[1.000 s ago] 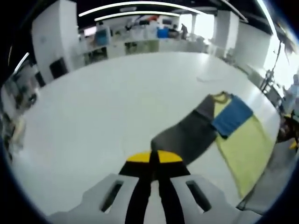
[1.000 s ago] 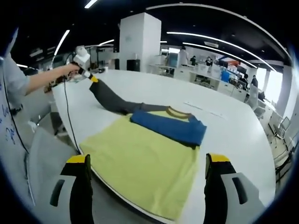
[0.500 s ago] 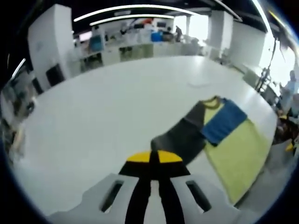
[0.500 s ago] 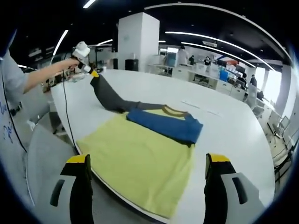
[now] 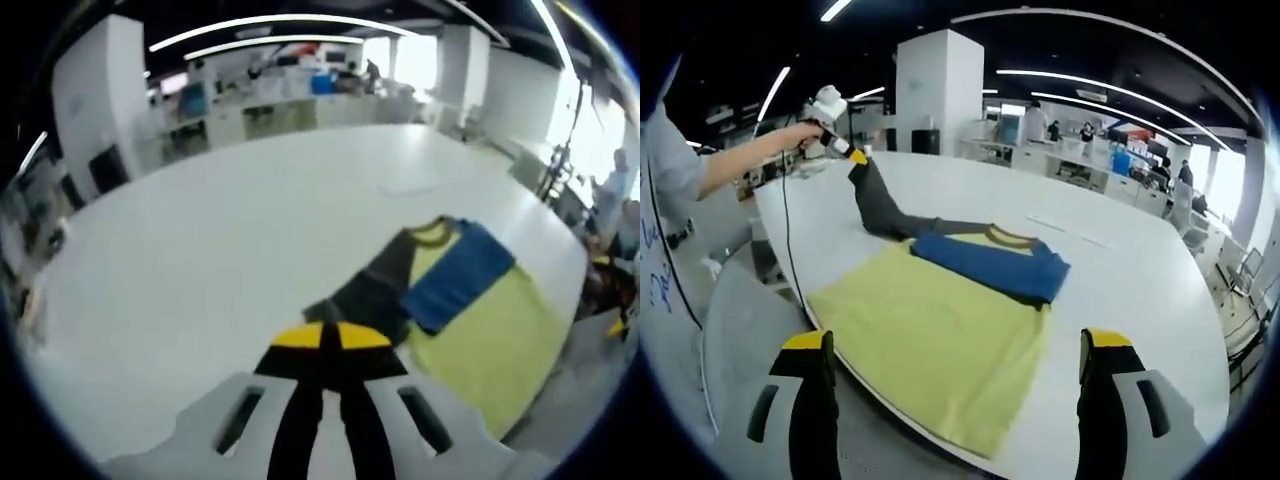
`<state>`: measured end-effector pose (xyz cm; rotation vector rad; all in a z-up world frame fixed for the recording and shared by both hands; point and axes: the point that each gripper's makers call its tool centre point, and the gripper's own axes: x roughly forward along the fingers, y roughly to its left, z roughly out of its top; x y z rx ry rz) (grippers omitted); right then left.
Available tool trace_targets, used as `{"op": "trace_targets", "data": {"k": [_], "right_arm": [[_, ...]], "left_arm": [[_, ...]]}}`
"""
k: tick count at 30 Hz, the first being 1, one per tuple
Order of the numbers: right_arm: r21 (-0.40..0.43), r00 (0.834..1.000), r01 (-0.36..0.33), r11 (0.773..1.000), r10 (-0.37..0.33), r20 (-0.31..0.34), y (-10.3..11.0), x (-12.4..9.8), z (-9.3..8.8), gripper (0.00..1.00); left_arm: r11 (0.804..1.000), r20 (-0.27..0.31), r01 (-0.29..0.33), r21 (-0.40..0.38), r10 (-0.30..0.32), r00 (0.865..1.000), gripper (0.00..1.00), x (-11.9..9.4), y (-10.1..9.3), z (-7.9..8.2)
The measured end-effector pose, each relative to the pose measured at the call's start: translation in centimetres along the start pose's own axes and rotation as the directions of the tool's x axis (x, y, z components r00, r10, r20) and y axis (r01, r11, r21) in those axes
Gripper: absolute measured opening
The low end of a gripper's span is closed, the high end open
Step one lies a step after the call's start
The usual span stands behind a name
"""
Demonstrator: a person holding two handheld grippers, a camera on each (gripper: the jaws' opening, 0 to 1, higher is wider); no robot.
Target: Fold the garment on the visible template until the final outline fits inside the template.
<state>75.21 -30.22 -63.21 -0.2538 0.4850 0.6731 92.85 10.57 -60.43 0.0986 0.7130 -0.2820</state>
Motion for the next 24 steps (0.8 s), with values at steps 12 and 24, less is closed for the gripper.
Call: {"op": "trace_targets", "data": {"k": [12, 24], "right_arm": [[0.000, 0.999, -0.004, 1.000, 0.004, 0.033, -1.3, -1.3, 0.2, 1.00], [0.005, 0.999, -0.023, 1.000, 0.023, 0.045, -1.7, -2.2, -0.4, 1.00]], "left_arm": [[1.000, 0.001, 0.012, 0.017, -0.012, 1.000, 0.00, 0.7, -4.0, 1.6], [0.997, 0.001, 0.052, 0.054, -0.052, 0.999, 0.00, 2.7, -8.8, 3.2]]}}
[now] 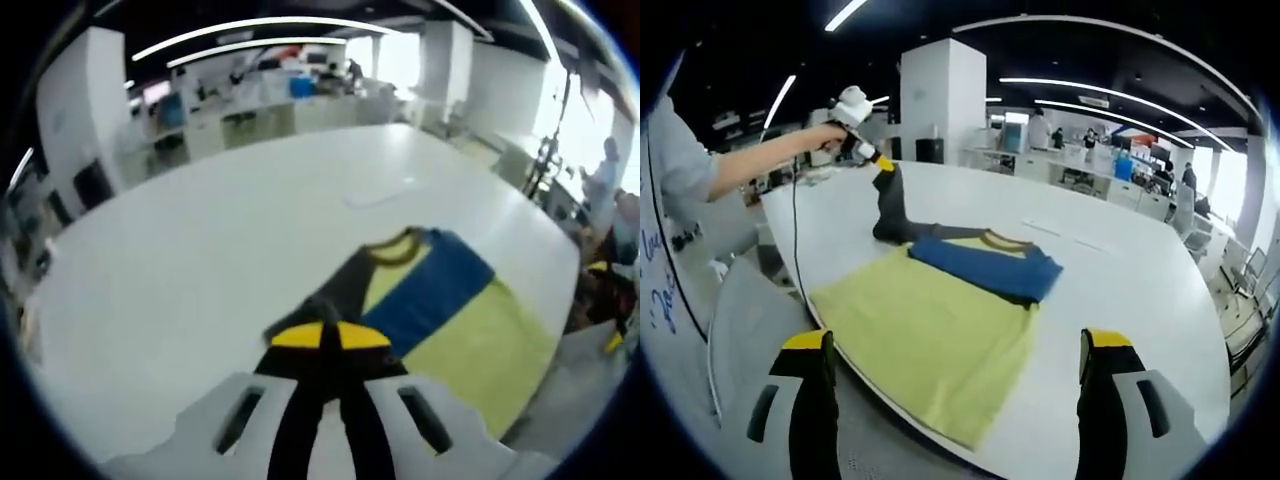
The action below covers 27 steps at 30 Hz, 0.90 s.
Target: Fold the garment on the visible template until the final outline fits inside the template.
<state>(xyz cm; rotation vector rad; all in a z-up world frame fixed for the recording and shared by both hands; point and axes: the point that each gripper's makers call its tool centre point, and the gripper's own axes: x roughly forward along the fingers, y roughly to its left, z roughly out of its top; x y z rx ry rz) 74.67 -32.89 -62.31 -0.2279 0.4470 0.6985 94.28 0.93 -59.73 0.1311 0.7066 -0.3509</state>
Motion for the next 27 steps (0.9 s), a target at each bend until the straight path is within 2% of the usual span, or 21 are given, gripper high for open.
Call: {"op": "trace_targets", "data": {"k": [7, 20, 27], "right_arm": [[0.000, 1.000, 0.001, 1.000, -0.001, 0.004, -0.5, -0.3, -0.1, 1.00], [-0.012, 0.999, -0.038, 0.999, 0.038, -0.019, -1.3, 0.0, -0.7, 1.00], [-0.002, 0.998, -0.058, 0.998, 0.058, -0.009, -1.8, 0.3, -0.6, 1.00]], "left_arm": [[1.000, -0.008, 0.014, 0.007, -0.014, 1.000, 0.00, 1.4, -1.9, 0.4], [0.999, -0.013, 0.032, 0.009, -0.031, 0.999, 0.00, 3.6, -4.5, 1.1], [0.999, -0.017, 0.043, 0.018, -0.042, 0.999, 0.00, 4.8, -6.0, 1.9]]}}
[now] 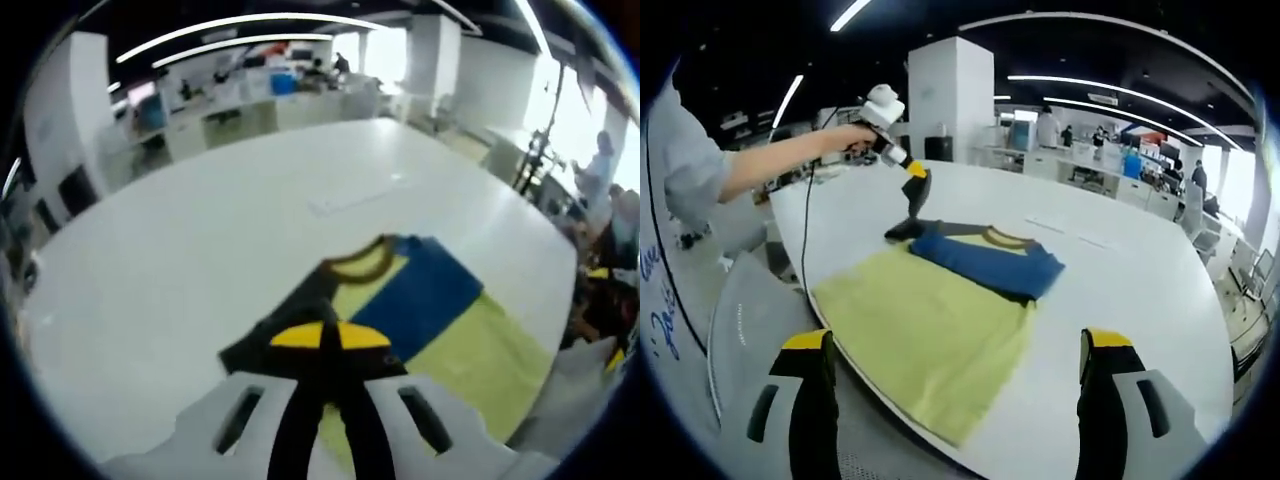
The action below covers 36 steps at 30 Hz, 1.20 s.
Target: Fold the garment on the visible template until the final outline fits inside the template.
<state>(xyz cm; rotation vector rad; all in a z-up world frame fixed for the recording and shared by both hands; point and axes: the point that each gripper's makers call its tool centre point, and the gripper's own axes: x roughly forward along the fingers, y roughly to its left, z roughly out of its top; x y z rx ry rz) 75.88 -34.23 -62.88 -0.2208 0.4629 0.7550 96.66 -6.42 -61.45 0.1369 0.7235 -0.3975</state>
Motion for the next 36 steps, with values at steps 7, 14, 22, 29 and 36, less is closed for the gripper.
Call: {"op": "trace_targets", "data": {"k": [7, 14, 22, 29, 36], "right_arm": [[-0.006, 1.000, -0.016, 1.000, 0.016, -0.006, -0.8, 0.1, -0.3, 1.00], [-0.012, 0.999, -0.033, 0.999, 0.033, -0.004, -1.5, 0.4, -0.3, 1.00], [-0.004, 0.998, -0.059, 0.998, 0.059, 0.008, -1.9, 0.8, -0.2, 1.00], [-0.016, 0.996, -0.089, 0.996, 0.089, 0.001, -1.8, 1.1, -0.4, 1.00], [-0.038, 0.992, -0.123, 0.992, 0.123, -0.006, -1.9, 1.4, -0.6, 1.00]], "left_arm": [[1.000, -0.001, 0.011, 0.018, -0.011, 1.000, 0.00, 0.9, -1.6, 1.0], [0.999, -0.001, 0.021, 0.028, -0.021, 1.000, 0.00, 1.9, -2.9, 2.0], [0.998, -0.006, 0.043, 0.038, -0.043, 0.999, 0.00, 3.5, -5.0, 2.7], [0.998, 0.000, 0.053, 0.028, -0.053, 0.999, 0.00, 4.8, -6.2, 3.0], [0.998, 0.012, 0.059, 0.014, -0.059, 0.998, 0.00, 5.7, -7.2, 3.5]]}}
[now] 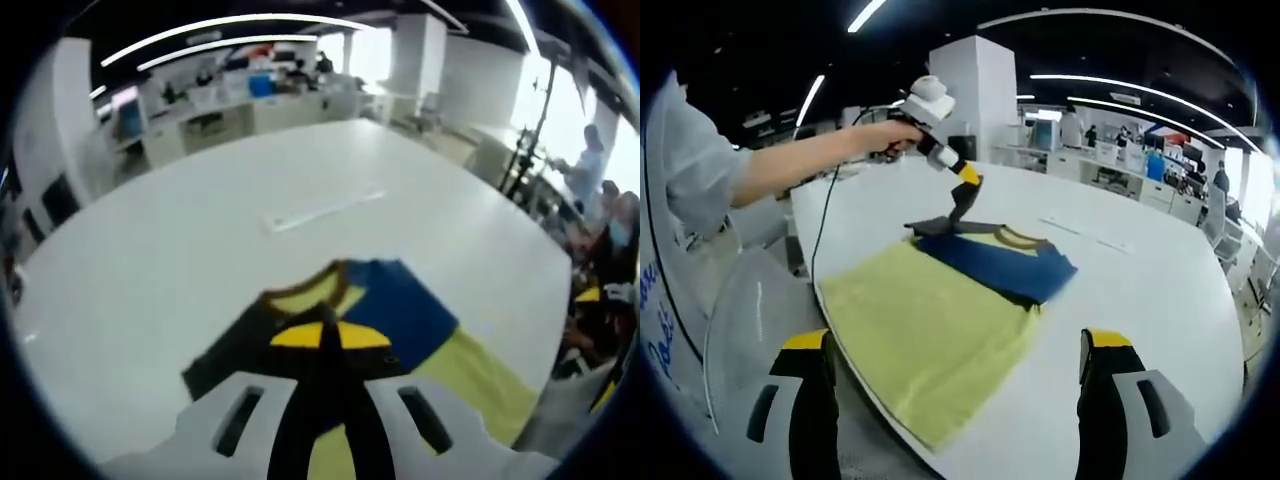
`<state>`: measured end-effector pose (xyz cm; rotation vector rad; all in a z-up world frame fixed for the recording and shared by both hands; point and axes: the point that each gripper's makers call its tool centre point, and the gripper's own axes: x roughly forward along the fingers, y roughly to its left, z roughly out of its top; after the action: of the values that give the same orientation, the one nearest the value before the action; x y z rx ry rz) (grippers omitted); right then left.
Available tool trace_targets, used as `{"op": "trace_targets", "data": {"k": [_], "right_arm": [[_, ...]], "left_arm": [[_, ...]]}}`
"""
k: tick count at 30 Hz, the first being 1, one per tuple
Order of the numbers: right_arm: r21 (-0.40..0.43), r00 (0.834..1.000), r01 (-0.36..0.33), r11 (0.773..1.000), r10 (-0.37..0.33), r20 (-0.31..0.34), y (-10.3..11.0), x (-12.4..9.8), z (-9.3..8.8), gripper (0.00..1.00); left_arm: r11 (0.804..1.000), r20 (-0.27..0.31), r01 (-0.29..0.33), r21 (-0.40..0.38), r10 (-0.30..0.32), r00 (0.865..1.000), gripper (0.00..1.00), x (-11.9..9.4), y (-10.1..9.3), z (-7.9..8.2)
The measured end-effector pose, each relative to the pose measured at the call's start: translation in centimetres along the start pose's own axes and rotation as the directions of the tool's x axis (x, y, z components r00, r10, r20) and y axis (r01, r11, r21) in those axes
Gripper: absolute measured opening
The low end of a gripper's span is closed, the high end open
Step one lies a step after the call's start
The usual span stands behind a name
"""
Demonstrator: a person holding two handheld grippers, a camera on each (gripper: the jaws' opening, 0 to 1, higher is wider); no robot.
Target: Fold the garment on the visible template until the final outline fits inside the template.
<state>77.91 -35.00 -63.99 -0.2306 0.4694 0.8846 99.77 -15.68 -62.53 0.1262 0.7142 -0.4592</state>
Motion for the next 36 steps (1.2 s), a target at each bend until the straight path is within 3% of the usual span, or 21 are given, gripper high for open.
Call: {"op": "trace_targets", "data": {"k": [10, 25, 36], "right_arm": [[-0.022, 0.999, -0.034, 0.999, 0.034, -0.003, -0.5, 0.1, -0.1, 1.00], [-0.002, 0.999, -0.041, 0.999, 0.041, -0.004, -0.7, 0.2, -0.6, 1.00], [0.012, 0.999, -0.037, 0.999, 0.037, -0.015, -0.8, 0.2, -1.2, 1.00]], "left_arm": [[1.000, 0.008, -0.001, -0.024, 0.002, 1.000, 0.00, 1.4, -0.8, 0.4], [0.998, -0.023, 0.060, 0.012, -0.060, 0.998, 0.00, 3.8, -3.6, 1.0], [0.994, -0.081, 0.108, 0.031, -0.105, 0.991, 0.00, 6.0, -5.4, -0.2]]}}
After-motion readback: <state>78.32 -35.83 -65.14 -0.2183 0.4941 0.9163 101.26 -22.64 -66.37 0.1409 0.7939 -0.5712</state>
